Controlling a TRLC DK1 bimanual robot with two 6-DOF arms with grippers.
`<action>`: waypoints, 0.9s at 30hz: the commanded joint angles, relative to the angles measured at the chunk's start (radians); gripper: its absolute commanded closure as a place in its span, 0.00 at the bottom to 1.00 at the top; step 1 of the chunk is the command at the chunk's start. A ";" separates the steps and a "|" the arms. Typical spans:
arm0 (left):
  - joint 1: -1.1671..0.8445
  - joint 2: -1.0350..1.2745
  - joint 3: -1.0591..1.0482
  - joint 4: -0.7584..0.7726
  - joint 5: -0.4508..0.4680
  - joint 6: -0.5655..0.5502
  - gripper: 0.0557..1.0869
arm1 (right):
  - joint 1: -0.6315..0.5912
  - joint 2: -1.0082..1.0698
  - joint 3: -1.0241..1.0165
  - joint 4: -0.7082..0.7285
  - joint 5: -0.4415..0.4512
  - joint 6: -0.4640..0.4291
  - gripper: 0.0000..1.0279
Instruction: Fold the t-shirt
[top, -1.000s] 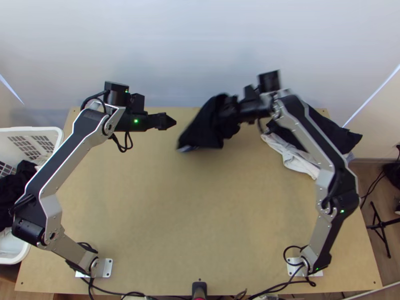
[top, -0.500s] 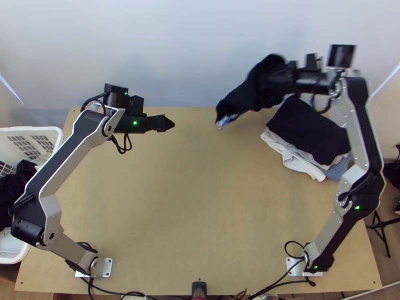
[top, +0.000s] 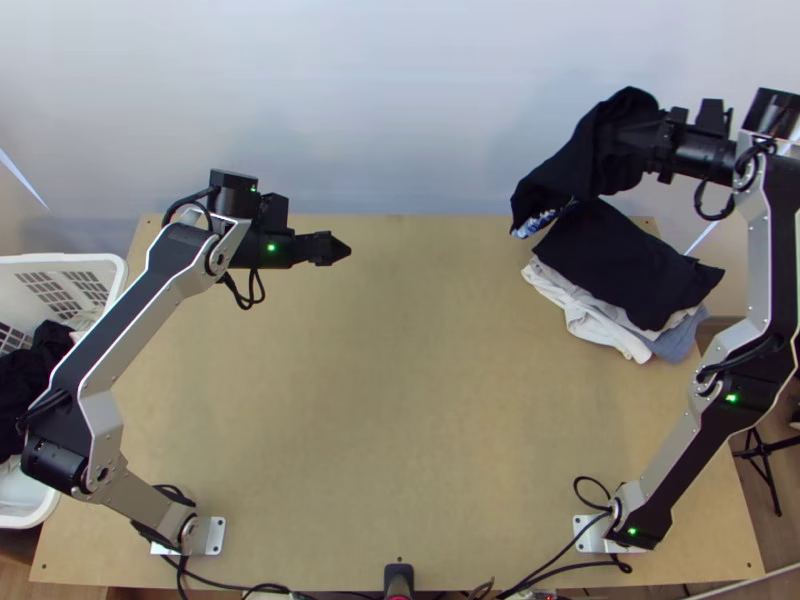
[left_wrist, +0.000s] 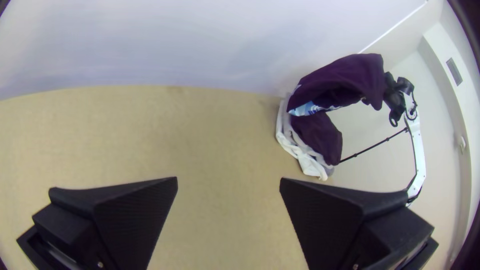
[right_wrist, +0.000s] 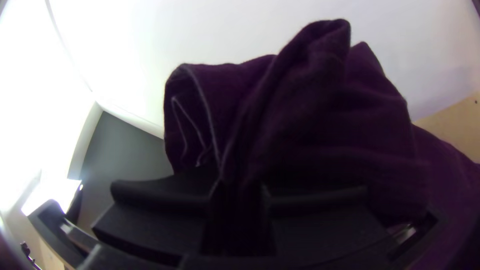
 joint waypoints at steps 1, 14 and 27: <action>-0.002 -0.001 0.003 0.010 0.000 -0.005 0.04 | -0.054 0.013 0.022 0.009 -0.036 -0.053 0.97; 0.005 -0.007 0.007 0.010 0.000 -0.003 0.04 | -0.118 0.031 -0.024 -0.017 -0.039 -0.077 0.97; -0.001 -0.001 0.029 0.010 0.002 -0.007 0.04 | -0.219 0.025 -0.111 -0.453 0.068 -0.466 0.97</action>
